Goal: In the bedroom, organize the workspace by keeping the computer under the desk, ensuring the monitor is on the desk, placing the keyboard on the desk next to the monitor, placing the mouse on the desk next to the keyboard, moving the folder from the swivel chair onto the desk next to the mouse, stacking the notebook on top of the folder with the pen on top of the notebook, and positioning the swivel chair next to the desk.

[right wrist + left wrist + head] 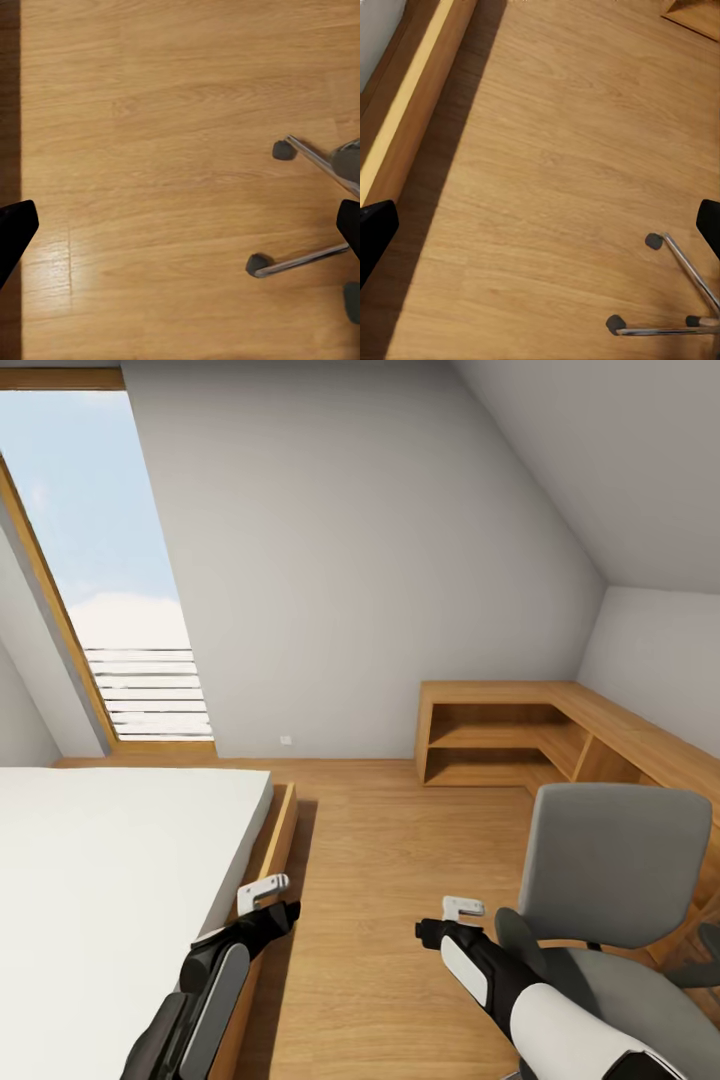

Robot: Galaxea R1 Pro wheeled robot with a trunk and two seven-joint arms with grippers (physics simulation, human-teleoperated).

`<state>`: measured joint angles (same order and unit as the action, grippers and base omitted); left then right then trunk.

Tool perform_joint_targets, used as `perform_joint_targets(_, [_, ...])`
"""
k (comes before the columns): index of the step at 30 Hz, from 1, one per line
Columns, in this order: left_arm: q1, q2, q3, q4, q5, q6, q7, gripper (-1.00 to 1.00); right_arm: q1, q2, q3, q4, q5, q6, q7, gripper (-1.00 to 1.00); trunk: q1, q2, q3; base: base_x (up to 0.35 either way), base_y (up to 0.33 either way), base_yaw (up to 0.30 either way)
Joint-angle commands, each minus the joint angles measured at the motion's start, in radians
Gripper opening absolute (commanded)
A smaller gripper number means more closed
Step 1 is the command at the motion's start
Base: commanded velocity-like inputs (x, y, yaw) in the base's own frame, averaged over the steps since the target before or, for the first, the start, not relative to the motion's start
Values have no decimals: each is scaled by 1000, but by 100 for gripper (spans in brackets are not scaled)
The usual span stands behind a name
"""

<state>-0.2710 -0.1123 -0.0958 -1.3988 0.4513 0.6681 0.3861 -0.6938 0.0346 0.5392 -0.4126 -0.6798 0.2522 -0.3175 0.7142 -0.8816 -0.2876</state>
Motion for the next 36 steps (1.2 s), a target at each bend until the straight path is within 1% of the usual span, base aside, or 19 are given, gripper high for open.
perform_joint_targets(1, [-1,1,-1,-5,11,2,10,100,-1,0,8,-2,-7,4,-9,100,4,-8,-5,0,0,0])
perform_joint_targets(11, [4,2,2,-15,9,2,11,100,-1,1,6,-3,-7,3,-7,100,42,-78,-36,-3,0,0])
perform_joint_targets(23, [6,4,5,-16,10,2,11,100,-1,2,7,2,-9,2,-6,100,88,-162,-74,-243,0,0])
perform_joint_targets(32, [6,5,8,-32,10,2,11,100,-1,2,7,2,-9,1,-7,100,123,-225,-102,-40,0,0])
perform_joint_targets(36, [6,5,8,-35,10,2,11,100,-1,8,7,1,-9,2,-8,100,138,-253,-114,-2,0,0])
